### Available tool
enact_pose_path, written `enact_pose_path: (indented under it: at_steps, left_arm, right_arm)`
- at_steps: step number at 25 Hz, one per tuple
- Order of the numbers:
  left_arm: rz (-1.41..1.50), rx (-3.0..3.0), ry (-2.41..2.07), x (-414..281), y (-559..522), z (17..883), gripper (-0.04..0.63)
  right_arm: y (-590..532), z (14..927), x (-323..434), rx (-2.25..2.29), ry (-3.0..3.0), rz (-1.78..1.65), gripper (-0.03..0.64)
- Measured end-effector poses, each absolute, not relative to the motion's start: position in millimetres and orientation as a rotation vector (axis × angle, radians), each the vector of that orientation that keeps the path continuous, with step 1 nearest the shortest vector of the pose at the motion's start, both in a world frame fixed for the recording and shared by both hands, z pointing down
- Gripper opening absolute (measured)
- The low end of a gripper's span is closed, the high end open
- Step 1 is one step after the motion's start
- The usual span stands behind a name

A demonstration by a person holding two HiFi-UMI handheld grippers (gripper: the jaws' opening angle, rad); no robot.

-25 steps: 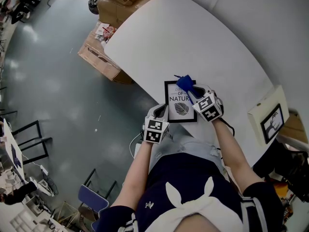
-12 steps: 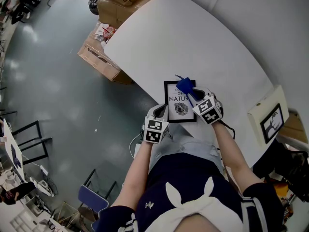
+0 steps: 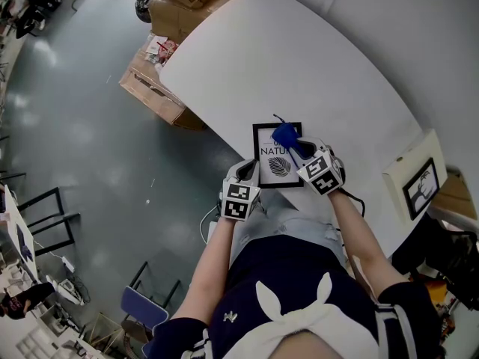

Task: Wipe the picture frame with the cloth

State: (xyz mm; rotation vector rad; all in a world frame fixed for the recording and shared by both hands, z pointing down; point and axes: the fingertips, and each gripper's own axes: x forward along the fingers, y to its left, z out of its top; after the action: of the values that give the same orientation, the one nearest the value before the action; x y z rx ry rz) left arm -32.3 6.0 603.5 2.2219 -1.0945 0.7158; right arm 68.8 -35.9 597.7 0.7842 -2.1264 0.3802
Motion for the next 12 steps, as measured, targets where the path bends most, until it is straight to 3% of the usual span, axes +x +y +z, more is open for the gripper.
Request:
enact_pose_path:
  at_steps: [12]
  left_arm:
    - [0.709, 2.218, -1.093, -31.7, 6.7, 605.4, 0.002]
  right_arm:
    - [-33.3, 600.4, 66.3, 0.768, -2.113, 0.367, 0.067]
